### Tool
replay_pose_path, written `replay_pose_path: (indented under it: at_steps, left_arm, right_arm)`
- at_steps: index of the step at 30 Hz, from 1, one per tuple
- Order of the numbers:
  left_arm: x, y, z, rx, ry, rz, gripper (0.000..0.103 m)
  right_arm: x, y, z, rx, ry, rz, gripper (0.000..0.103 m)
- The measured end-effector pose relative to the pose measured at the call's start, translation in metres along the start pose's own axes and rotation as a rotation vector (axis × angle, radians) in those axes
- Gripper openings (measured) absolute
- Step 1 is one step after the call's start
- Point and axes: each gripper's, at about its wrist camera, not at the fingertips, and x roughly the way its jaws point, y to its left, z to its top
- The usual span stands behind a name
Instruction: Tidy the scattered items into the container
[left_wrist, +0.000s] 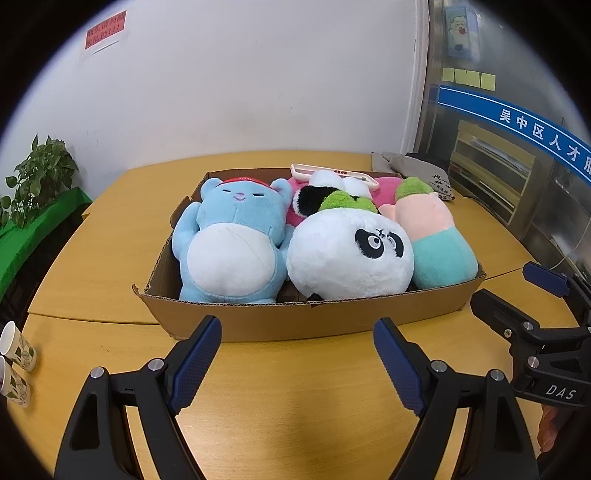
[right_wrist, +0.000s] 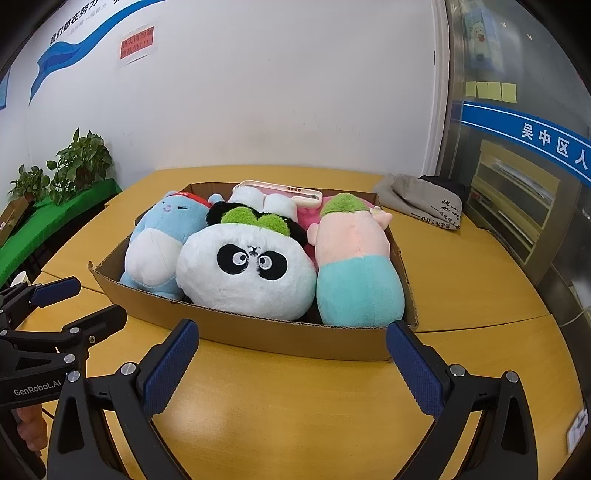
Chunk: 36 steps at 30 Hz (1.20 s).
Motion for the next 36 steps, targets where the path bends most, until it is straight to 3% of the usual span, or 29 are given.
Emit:
replay_pose_path:
  at_steps: [5,11,18,21,24,30,33,36]
  left_arm:
    - [0.004,-0.003,-0.001,0.000,0.003,0.013,0.085]
    - [0.006,0.023,-0.013,-0.003,0.016,-0.001,0.085]
    - [0.017,0.092,-0.065,0.042,0.099,0.007,0.085]
    - [0.032,0.133,-0.093,0.043,0.180,-0.017,0.085]
    - [0.045,0.171,-0.114,0.017,0.236,0.014,0.085]
    - [0.044,0.219,-0.117,0.004,0.196,0.043,0.086]
    - [0.047,0.228,-0.113,0.020,0.192,0.026,0.086]
    - [0.054,0.236,-0.111,0.015,0.197,0.029,0.090]
  right_arm:
    - [0.002,-0.009,-0.011,-0.007,0.013,0.041,0.103]
    - [0.004,-0.019,-0.024,-0.015,0.028,0.090,0.103]
    - [0.008,-0.032,-0.041,-0.027,0.048,0.147,0.103]
    - [0.015,-0.066,-0.070,-0.081,0.085,0.138,0.103]
    - [0.030,-0.097,-0.097,-0.175,0.139,0.139,0.103]
    - [0.059,-0.154,-0.136,-0.182,0.270,0.193,0.103]
    - [0.065,-0.177,-0.137,-0.148,0.267,0.239,0.103]
    - [0.072,-0.195,-0.132,-0.149,0.284,0.201,0.103]
